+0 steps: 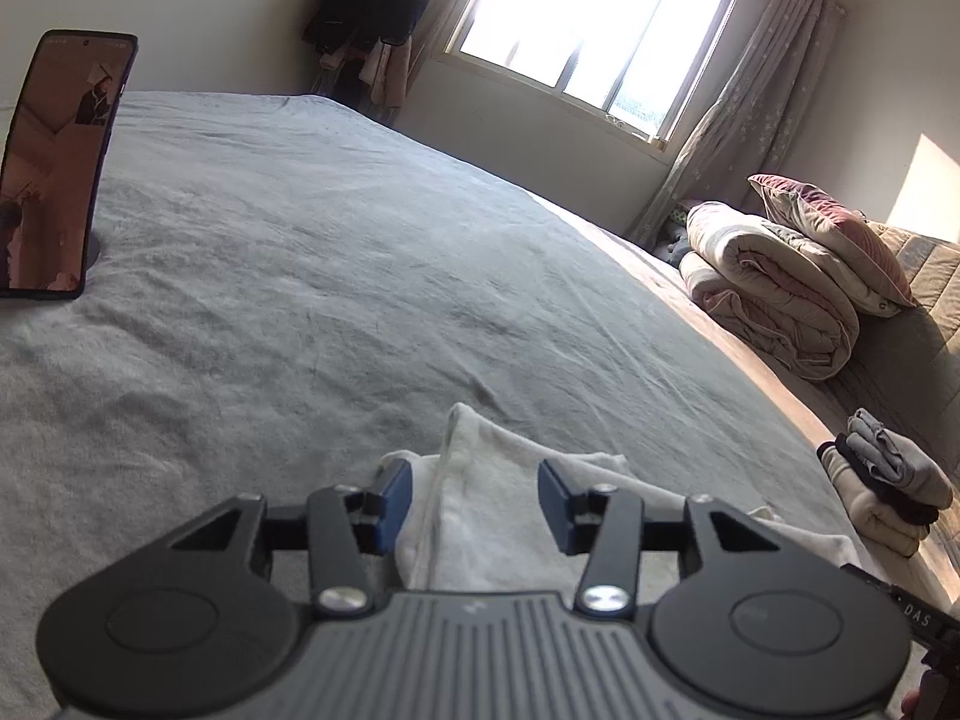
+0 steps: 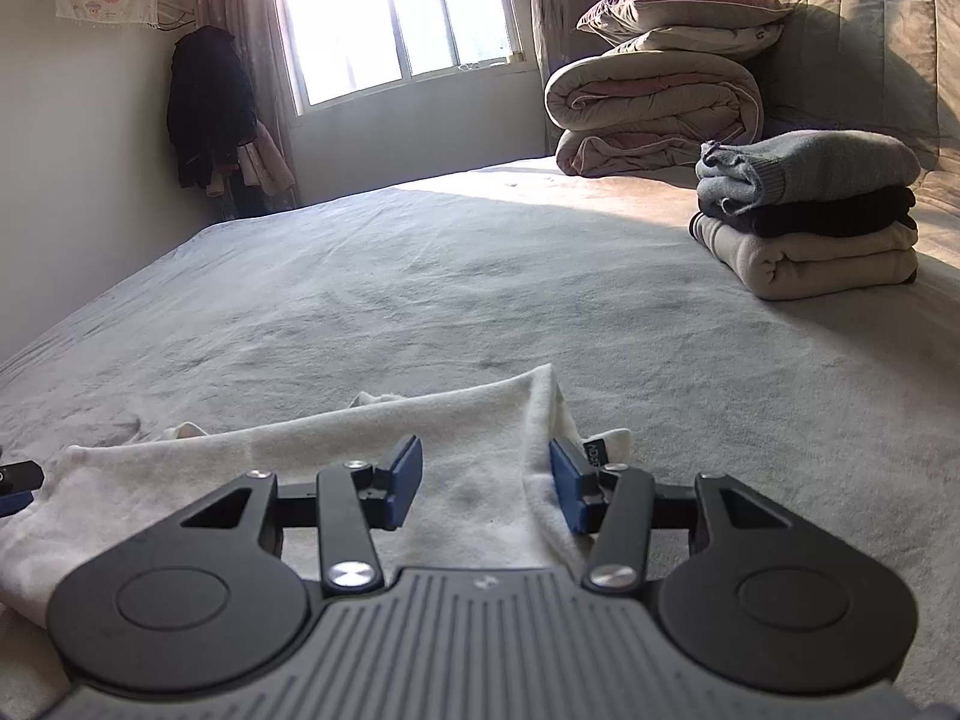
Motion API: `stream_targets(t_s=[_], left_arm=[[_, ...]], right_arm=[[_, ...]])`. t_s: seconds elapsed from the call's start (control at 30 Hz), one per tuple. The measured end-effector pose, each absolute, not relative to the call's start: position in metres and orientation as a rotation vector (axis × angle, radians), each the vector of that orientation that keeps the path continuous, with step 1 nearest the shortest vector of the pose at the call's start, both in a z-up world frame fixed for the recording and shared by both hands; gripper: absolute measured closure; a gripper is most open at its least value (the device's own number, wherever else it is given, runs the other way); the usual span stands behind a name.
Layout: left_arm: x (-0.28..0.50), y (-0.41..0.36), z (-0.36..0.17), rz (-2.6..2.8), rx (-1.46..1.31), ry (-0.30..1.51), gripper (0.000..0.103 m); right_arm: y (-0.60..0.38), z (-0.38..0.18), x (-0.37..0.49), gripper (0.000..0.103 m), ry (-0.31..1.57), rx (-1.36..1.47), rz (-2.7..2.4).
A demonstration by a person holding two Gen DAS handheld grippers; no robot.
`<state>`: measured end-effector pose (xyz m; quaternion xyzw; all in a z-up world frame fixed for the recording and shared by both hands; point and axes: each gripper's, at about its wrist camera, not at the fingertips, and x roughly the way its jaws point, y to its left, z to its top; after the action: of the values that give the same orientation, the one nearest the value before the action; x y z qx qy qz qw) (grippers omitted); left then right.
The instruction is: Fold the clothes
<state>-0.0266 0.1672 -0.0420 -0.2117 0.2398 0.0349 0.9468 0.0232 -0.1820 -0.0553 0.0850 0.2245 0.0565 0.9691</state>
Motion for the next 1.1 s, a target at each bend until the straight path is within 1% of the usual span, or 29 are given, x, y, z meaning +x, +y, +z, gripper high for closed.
stream_targets(t_s=[0.07, 0.27, 0.4, 0.5, 0.57, 0.67, 0.73, 0.8, 0.9, 1.07, 1.1], left_arm=[[-0.031, 0.172, -0.039, 0.080, -0.444, 0.504, 0.053], [-0.034, 0.195, -0.047, 0.050, -0.579, 0.632, 0.045], [-0.034, 0.207, -0.056, 0.048, -0.657, 0.693, 0.045], [-0.036, 0.211, -0.056, 0.009, -0.707, 0.727, 0.042], [-0.035, 0.211, -0.057, -0.002, -0.708, 0.744, 0.042], [-0.030, 0.210, -0.058, -0.003, -0.703, 0.769, 0.042], [-0.029, 0.208, -0.057, -0.001, -0.691, 0.776, 0.042], [-0.028, 0.207, -0.057, 0.003, -0.690, 0.777, 0.042], [-0.024, 0.209, -0.057, 0.009, -0.699, 0.777, 0.042], [-0.022, 0.222, -0.061, -0.005, -0.764, 0.779, 0.042], [-0.023, 0.225, -0.063, -0.010, -0.788, 0.776, 0.042]], right_arm=[[-0.174, -0.051, 0.018, 0.052, 0.441, 0.163, 0.134], [-0.149, -0.036, 0.002, 0.053, 0.392, 0.035, 0.145], [-0.163, -0.032, 0.015, 0.053, 0.425, -0.010, 0.084], [-0.190, -0.030, 0.025, 0.054, 0.429, 0.047, 0.024], [-0.202, -0.027, 0.025, 0.054, 0.429, 0.100, 0.025], [-0.192, -0.024, 0.016, 0.054, 0.404, 0.057, 0.065], [-0.182, -0.023, 0.011, 0.056, 0.390, 0.023, 0.105], [-0.173, -0.026, 0.009, 0.066, 0.390, 0.003, 0.152], [-0.167, -0.032, 0.011, 0.066, 0.410, 0.005, 0.183], [-0.180, -0.052, 0.029, 0.067, 0.515, 0.070, 0.123], [-0.183, -0.055, 0.031, 0.070, 0.524, 0.084, 0.113]])
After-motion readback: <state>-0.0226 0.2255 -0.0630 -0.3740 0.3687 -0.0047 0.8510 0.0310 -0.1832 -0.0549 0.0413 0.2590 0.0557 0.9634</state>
